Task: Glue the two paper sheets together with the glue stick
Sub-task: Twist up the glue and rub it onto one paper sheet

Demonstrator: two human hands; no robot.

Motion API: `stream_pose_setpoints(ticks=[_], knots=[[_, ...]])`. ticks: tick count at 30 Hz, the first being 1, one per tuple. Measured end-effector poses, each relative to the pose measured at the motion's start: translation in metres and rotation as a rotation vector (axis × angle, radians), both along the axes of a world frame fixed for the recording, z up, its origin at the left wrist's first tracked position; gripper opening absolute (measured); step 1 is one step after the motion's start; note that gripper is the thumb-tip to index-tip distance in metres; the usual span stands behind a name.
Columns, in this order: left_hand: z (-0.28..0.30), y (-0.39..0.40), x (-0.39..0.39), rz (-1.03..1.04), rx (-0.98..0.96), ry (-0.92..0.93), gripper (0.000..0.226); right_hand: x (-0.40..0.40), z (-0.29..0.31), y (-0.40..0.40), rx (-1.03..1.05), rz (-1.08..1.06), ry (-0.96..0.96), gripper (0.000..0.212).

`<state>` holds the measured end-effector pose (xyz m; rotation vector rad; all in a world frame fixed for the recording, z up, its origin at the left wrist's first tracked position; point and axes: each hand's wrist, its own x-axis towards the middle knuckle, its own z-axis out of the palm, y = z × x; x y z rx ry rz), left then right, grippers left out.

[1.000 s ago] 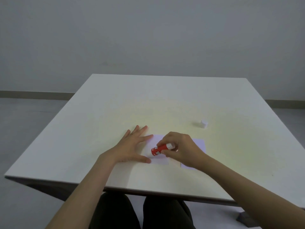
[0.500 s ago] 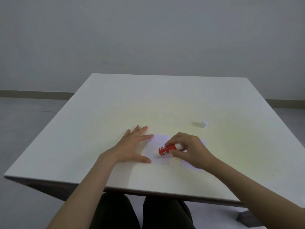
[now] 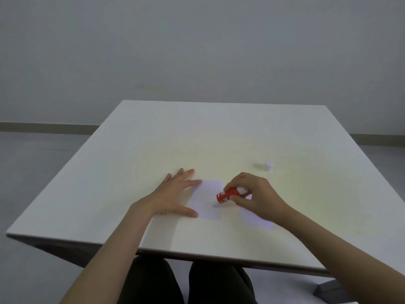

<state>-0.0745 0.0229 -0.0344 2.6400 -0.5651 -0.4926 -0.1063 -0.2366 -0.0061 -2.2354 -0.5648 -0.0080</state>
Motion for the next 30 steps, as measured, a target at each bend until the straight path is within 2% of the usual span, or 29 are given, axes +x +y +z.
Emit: stream_pose_setpoints(ticks=[3,5,8,12,15,18,23,30], knots=[[0.002,-0.001,0.001,0.002,0.007,0.006,0.095,0.017,-0.002,-0.005,0.056,-0.159,0.004,0.019],[0.002,-0.001,0.001,0.003,0.018,0.008,0.096,0.016,-0.002,-0.004,0.044,-0.191,-0.034,0.019],[0.0,-0.001,0.002,0.007,0.028,0.005,0.099,-0.004,0.003,0.004,-0.033,-0.049,-0.082,0.019],[0.004,-0.002,0.001,0.013,0.021,0.046,0.115,-0.009,0.011,0.017,-0.039,0.075,-0.086,0.021],[0.005,-0.003,0.0,0.011,0.033,0.011,0.099,0.008,0.018,0.026,-0.005,0.01,-0.042,0.033],[0.002,-0.003,-0.002,0.026,-0.003,0.016,0.095,0.016,0.02,0.04,0.036,-0.02,-0.01,0.044],[-0.001,-0.001,-0.003,0.046,-0.073,0.039,0.091,0.014,0.018,0.059,0.056,0.018,-0.07,0.024],[-0.004,0.001,-0.002,0.031,-0.093,0.039,0.089,0.011,0.013,0.065,0.144,0.02,-0.014,0.021]])
